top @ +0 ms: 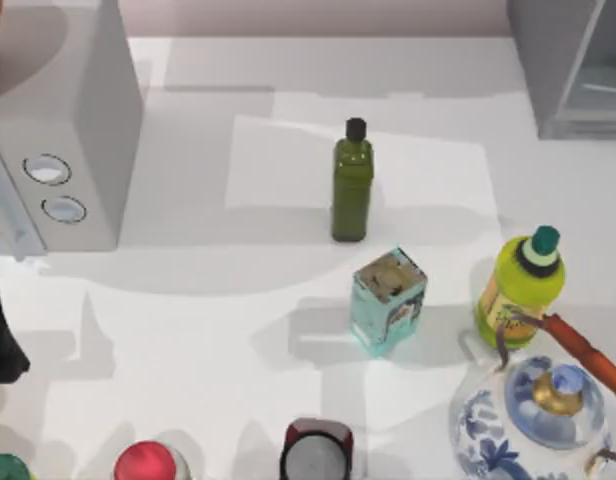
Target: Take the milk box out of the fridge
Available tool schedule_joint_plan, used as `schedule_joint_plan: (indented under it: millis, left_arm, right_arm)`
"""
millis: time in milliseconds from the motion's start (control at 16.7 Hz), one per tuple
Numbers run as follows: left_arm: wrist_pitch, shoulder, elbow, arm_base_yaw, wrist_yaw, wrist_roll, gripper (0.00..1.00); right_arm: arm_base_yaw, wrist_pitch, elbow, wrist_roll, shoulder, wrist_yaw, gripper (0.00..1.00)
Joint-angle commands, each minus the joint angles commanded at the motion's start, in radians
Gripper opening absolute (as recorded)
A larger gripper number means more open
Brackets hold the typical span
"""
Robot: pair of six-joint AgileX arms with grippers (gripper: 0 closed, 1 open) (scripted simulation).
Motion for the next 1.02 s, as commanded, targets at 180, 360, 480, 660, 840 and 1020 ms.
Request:
schedule_joint_plan:
  millis: [180, 360, 480, 660, 840, 1020]
  left_arm:
    - [0.0, 0.0, 0.0, 0.0, 0.0, 0.0, 1.0]
    - [0.0, 0.0, 0.0, 0.0, 0.0, 0.0, 1.0]
    - [0.0, 0.0, 0.0, 0.0, 0.0, 0.0, 1.0]
    - [0.0, 0.0, 0.0, 0.0, 0.0, 0.0, 1.0]
    - [0.0, 0.0, 0.0, 0.0, 0.0, 0.0, 1.0]
    - [0.0, 0.0, 0.0, 0.0, 0.0, 0.0, 1.0]
  right_arm:
    - [0.052, -0.094, 0.259, -0.006, 0.088, 0.065, 1.0]
    - [0.105, -0.218, 0.451, -0.005, 0.179, 0.159, 1.0]
    - [0.16, -0.284, 0.531, -0.004, 0.235, 0.208, 1.0]
    - [0.203, -0.311, 0.574, -0.008, 0.253, 0.215, 1.0]
    - [0.199, -0.308, 0.57, -0.007, 0.249, 0.213, 1.0]
    - [0.204, -0.329, 0.611, -0.008, 0.277, 0.216, 1.0]
